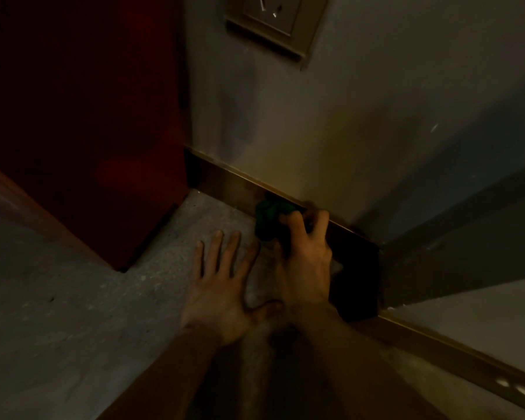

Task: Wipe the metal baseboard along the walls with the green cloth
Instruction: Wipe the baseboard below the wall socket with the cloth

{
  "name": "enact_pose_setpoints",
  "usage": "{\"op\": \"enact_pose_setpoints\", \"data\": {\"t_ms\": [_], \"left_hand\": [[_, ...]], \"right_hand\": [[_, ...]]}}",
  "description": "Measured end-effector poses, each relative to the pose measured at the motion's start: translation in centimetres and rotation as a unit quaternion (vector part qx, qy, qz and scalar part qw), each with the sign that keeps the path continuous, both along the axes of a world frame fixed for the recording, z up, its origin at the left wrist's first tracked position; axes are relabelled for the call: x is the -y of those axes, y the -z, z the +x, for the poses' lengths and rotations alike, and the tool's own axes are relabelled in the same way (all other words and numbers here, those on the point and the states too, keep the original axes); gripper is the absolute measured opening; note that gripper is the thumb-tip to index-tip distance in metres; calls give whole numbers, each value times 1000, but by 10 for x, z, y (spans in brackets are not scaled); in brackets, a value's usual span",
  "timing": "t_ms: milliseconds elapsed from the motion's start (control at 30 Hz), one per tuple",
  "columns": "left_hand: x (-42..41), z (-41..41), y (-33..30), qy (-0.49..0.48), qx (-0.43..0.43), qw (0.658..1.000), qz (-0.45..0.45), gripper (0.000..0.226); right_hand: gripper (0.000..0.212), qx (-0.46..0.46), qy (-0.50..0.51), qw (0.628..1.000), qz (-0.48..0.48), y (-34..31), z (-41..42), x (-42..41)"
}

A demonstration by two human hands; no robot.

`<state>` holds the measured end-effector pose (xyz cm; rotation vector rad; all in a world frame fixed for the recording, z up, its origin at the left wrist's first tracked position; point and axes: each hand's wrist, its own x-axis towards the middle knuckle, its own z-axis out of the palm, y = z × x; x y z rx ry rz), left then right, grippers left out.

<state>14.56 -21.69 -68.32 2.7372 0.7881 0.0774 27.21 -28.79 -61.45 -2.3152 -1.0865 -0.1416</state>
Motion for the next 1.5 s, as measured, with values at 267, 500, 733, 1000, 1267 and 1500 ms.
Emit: {"op": "enact_pose_setpoints", "data": {"t_ms": [267,500,733,1000,1267,1500], "left_hand": [[-10,-6,-17,-24,103,985,-135,102],[-18,-11,-45,-84,214,936,-266,112],[-22,-24,-68,18,177,972,-157,81],[-20,-34,-89,43,132,990,-23,55],[-9,-50,-101,53,97,994,10,50],[-3,-57,-105,47,67,997,18,53]], "right_hand": [[51,-26,-14,1000,1,-14,-12,6],[54,-98,-17,995,8,-17,-32,17],[65,-161,-59,985,4,-33,-47,28],[67,-129,-100,986,-22,-45,-44,42],[57,-62,-136,982,-115,-59,-56,51],[56,-39,-125,982,-136,-60,-71,56]]}}
